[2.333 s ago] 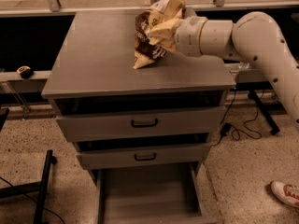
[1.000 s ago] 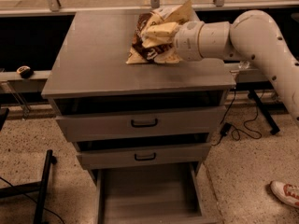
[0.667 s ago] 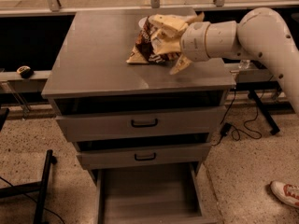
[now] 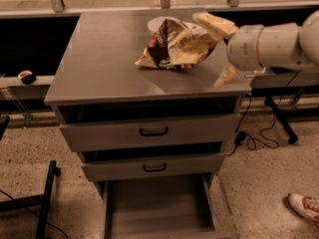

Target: Pick brown chip bag from bottom drawer and place on counter

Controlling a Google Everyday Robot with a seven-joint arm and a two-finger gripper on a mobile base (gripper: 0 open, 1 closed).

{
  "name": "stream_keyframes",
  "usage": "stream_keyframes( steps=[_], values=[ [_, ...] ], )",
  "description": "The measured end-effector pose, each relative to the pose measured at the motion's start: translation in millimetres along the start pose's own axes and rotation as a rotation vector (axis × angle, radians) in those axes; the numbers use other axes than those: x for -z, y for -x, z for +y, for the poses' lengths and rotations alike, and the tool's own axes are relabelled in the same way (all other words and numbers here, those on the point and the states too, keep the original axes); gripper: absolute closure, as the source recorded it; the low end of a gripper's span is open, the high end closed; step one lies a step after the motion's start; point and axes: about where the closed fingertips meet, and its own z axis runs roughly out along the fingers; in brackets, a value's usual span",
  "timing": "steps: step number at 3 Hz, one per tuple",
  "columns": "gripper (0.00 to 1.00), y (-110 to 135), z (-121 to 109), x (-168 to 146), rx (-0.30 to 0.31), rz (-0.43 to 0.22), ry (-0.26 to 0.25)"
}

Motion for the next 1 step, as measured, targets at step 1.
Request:
stream_keyframes(
  steps=[1],
  values=[
    [0.0,-14.5,43.1,69.0,-0.161,0.092,-0.025]
  ],
)
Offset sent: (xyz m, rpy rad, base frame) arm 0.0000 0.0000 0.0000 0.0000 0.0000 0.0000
